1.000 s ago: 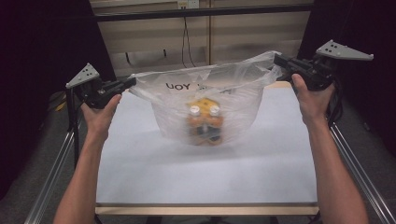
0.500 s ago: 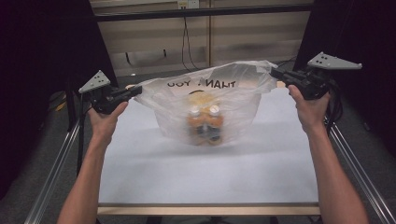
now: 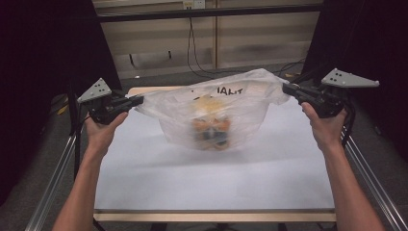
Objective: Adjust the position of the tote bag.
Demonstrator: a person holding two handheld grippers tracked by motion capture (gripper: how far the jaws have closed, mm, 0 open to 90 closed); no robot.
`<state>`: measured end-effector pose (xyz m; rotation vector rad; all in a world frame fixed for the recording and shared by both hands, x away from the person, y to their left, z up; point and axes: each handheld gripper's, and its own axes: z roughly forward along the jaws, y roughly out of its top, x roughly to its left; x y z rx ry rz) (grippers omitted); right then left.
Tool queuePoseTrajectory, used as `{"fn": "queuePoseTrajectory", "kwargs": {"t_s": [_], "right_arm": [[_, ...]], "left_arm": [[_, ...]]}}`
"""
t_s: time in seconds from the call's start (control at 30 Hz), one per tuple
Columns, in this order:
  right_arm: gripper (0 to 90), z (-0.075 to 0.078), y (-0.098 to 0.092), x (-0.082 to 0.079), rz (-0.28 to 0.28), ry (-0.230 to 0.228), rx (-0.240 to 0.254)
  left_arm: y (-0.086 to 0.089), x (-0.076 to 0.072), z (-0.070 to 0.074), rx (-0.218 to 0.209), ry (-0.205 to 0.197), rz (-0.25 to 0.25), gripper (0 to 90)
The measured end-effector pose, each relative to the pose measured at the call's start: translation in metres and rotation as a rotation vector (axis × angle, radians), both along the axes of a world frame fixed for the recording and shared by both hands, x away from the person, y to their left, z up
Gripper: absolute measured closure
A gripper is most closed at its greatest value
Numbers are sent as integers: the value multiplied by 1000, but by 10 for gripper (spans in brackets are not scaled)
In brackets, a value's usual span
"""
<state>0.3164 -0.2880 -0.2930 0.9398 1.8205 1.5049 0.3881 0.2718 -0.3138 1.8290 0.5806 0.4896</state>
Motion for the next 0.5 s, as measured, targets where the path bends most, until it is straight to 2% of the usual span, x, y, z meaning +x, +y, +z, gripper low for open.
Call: {"fn": "queuePoseTrajectory", "kwargs": {"t_s": [0.07,0.13,0.33,0.5], "right_arm": [[900,-5,-3,-6,-12,14,-26],[900,-10,-5,-7,-15,30,-30],[900,-25,-2,0,-30,68,-88],[900,-43,-4,8,-46,113,-84]], "left_arm": [[2,1,-6,12,12,14,900],[2,4,-13,19,34,16,900],[-6,19,-29,78,84,40,900],[-12,24,-42,115,109,44,900]]}}
